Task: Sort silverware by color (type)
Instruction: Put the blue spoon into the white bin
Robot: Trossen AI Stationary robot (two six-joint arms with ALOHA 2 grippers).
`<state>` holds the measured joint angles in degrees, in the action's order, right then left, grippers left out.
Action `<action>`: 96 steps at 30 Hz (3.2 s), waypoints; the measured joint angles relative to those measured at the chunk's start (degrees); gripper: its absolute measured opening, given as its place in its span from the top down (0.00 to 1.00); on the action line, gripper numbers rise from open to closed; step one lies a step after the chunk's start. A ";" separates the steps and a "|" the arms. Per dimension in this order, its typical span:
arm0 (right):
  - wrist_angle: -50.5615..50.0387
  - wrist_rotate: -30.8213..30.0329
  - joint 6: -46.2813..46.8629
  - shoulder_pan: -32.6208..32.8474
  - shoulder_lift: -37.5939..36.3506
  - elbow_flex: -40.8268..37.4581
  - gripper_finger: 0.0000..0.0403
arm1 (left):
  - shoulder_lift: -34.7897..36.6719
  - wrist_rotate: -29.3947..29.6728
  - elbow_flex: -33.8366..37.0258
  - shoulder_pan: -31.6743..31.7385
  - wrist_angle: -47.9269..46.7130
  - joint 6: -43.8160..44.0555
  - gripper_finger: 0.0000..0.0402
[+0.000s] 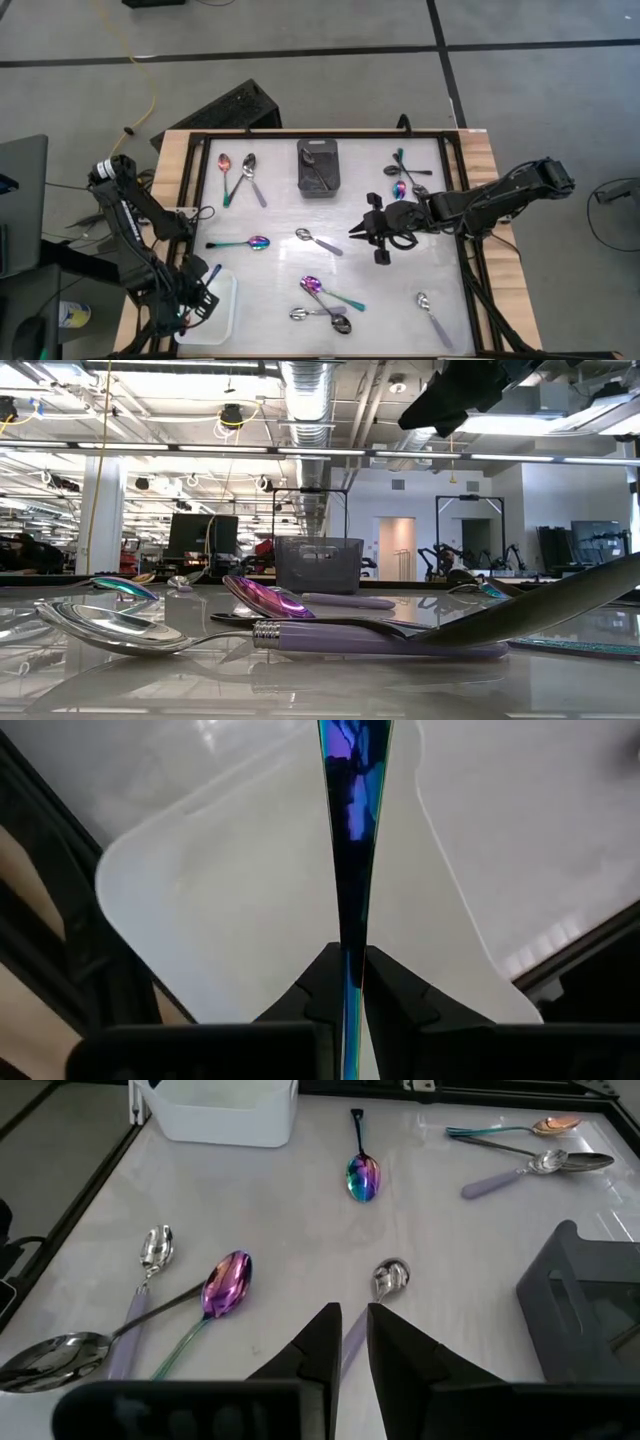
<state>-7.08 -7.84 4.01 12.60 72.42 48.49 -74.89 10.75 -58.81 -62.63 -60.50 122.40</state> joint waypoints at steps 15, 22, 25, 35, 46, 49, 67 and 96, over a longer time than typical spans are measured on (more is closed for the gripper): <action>-0.18 0.02 -0.44 0.00 0.00 0.00 0.81 | -2.25 1.98 0.09 0.04 0.63 -3.23 0.96; -0.18 0.02 -1.51 0.00 0.00 -0.02 0.81 | -5.20 -0.10 0.09 0.52 2.01 -4.32 0.96; -0.18 0.02 -1.51 0.00 0.00 0.00 0.81 | -6.30 -2.04 0.09 1.10 2.32 -4.93 0.96; -0.18 0.02 -1.51 0.00 0.00 -0.02 0.81 | -7.78 -5.46 0.09 4.37 3.65 -9.49 0.96; -0.23 0.04 -2.98 0.00 0.00 0.00 0.81 | -7.78 -5.38 0.09 4.96 3.46 -12.25 0.96; -0.23 0.04 -3.02 0.00 0.00 -0.02 0.81 | -7.67 -3.76 1.19 4.68 4.68 -11.99 0.96; -0.40 0.04 -3.11 0.00 0.00 -0.01 0.81 | -7.69 -8.96 5.80 3.59 11.16 -10.70 0.96; -1.00 0.04 -3.10 0.02 0.00 0.00 0.81 | -7.74 -8.47 7.39 3.87 12.72 -10.56 0.93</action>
<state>-8.09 -7.79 0.91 12.62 72.42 48.49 -82.63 2.27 -51.42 -58.76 -47.78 111.83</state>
